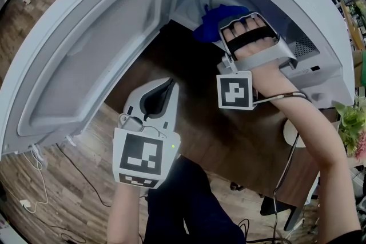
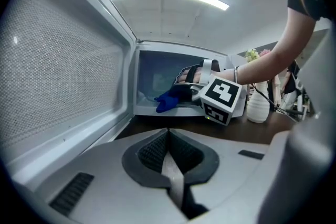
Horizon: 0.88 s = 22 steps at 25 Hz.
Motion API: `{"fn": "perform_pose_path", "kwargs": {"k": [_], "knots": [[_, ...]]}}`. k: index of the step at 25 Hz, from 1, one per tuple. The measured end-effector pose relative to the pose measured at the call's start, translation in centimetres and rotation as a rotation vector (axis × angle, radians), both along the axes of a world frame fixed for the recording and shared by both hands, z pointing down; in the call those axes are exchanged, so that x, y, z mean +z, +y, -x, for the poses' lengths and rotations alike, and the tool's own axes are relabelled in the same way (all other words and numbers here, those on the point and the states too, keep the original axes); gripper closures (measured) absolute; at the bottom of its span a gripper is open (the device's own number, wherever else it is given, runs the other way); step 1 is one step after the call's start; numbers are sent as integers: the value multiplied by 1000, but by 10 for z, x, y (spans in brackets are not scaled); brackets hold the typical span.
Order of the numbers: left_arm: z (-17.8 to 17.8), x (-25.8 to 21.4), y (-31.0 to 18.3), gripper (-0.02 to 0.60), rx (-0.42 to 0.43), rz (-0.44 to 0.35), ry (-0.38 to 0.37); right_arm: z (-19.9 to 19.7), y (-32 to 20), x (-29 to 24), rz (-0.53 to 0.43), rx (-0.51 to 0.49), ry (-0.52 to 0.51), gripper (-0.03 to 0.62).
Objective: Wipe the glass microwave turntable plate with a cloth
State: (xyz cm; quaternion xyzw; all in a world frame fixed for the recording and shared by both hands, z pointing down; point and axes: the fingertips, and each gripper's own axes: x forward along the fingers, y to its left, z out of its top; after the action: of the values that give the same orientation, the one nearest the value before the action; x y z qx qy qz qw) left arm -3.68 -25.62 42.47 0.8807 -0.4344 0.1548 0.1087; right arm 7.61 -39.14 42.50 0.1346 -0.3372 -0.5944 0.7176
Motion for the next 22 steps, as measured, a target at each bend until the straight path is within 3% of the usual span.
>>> {"fn": "perform_pose_path", "kwargs": {"k": [9, 22], "knots": [[-3, -2, -2, 574, 2, -5, 3, -31, 4, 4, 13, 57, 101, 544], [-9, -2, -1, 574, 13, -6, 2, -97, 9, 8, 76, 280, 337, 543]]}}
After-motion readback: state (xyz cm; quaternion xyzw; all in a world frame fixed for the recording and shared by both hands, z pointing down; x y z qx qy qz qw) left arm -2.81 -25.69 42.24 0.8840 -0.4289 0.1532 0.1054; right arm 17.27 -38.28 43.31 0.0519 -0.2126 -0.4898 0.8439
